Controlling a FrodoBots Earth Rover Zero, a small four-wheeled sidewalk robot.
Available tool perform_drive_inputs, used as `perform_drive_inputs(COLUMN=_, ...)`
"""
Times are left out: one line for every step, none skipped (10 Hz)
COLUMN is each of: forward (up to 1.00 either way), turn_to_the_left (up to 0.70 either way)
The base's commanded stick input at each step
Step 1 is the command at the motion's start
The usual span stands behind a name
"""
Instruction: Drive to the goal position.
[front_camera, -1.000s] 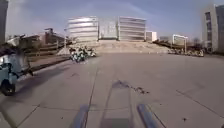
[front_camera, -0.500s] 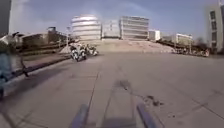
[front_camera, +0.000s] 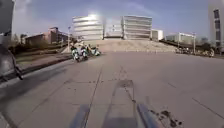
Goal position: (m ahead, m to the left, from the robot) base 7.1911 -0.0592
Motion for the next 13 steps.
perform_drive_inputs(forward=0.70, turn_to_the_left=0.00)
perform_drive_inputs(forward=0.70, turn_to_the_left=0.00)
perform_drive_inputs(forward=0.70, turn_to_the_left=0.00)
perform_drive_inputs(forward=0.70, turn_to_the_left=0.00)
perform_drive_inputs(forward=0.70, turn_to_the_left=0.00)
perform_drive_inputs(forward=0.70, turn_to_the_left=0.00)
perform_drive_inputs(forward=0.70, turn_to_the_left=0.00)
perform_drive_inputs(forward=0.70, turn_to_the_left=0.00)
perform_drive_inputs(forward=0.70, turn_to_the_left=0.00)
perform_drive_inputs(forward=0.70, turn_to_the_left=0.00)
perform_drive_inputs(forward=0.70, turn_to_the_left=0.00)
perform_drive_inputs(forward=0.70, turn_to_the_left=0.00)
perform_drive_inputs(forward=0.70, turn_to_the_left=0.00)
